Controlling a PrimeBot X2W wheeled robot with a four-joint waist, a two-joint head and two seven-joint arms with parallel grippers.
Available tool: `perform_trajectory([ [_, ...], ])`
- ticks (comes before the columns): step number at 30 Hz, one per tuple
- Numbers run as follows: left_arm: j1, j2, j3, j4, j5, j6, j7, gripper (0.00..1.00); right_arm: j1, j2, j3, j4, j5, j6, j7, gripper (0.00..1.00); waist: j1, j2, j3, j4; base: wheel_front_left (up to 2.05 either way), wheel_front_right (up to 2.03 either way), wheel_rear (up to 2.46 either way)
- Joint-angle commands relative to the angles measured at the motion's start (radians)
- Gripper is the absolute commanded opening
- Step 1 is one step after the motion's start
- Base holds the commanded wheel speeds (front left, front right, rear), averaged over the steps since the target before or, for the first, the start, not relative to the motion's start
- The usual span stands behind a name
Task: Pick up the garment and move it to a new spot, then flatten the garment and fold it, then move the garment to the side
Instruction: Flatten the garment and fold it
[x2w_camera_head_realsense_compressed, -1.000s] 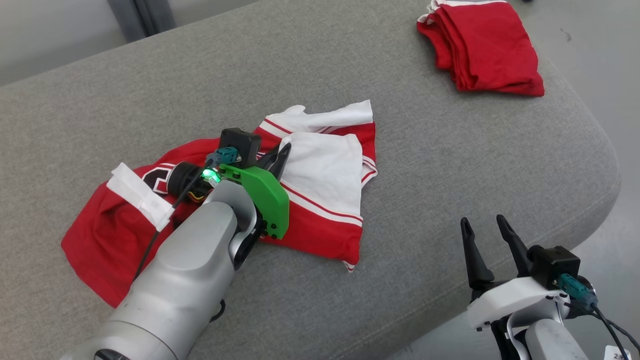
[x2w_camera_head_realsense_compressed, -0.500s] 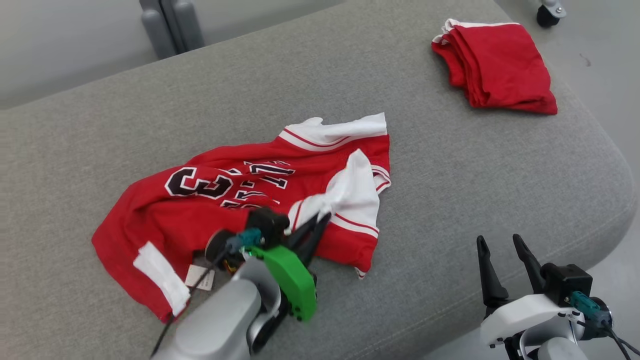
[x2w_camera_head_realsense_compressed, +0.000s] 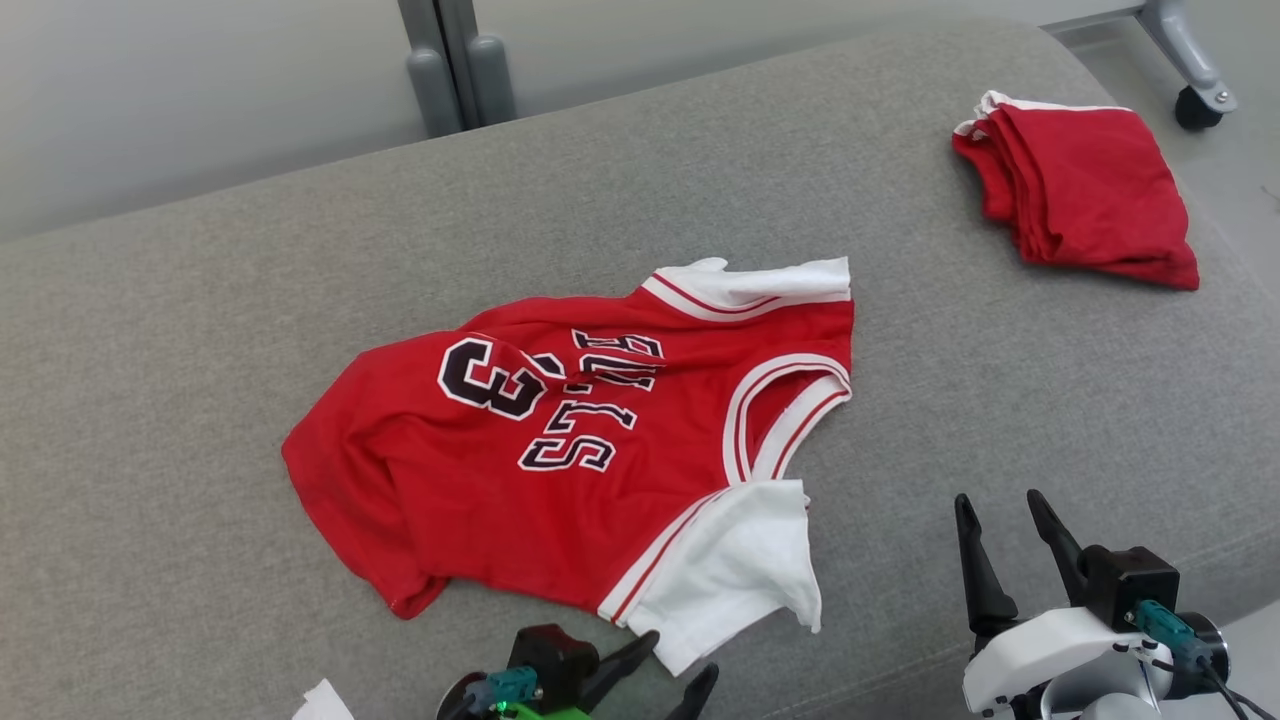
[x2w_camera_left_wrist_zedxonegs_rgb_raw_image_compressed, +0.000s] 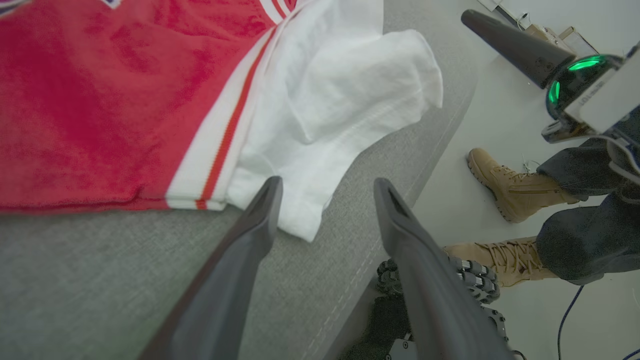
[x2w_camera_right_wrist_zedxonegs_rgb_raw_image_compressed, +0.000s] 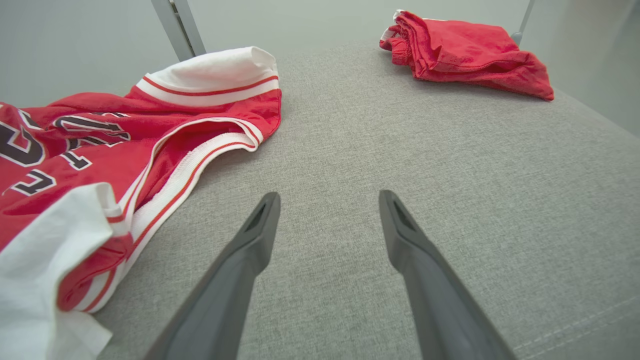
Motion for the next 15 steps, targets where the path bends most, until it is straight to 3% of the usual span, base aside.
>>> perform_trajectory([
  [1, 0.019, 0.001, -0.003, -0.003, 0.000, -0.005, -0.009, 1.00, 0.011, -0.002, -0.003, 0.002, -0.008, -0.002, 0.000, 1.00, 0.0000, 0.0000, -0.019, 0.024, 0.00, 0.00, 0.00],
  [7, 0.073, 0.018, 0.039, -0.026, -0.031, 0.029, -0.050, 1.00, 0.032, -0.002, -0.027, 0.006, -0.023, -0.002, 0.000, 1.00, 0.0000, 0.0000, -0.055, 0.055, 0.00, 0.00, 0.00],
  [15, 0.191, 0.041, 0.239, -0.177, 0.055, 0.160, -0.091, 1.00, 0.074, -0.002, -0.057, -0.021, -0.046, -0.002, 0.000, 1.00, 0.0000, 0.0000, -0.115, 0.113, 0.00, 0.00, 0.00],
])
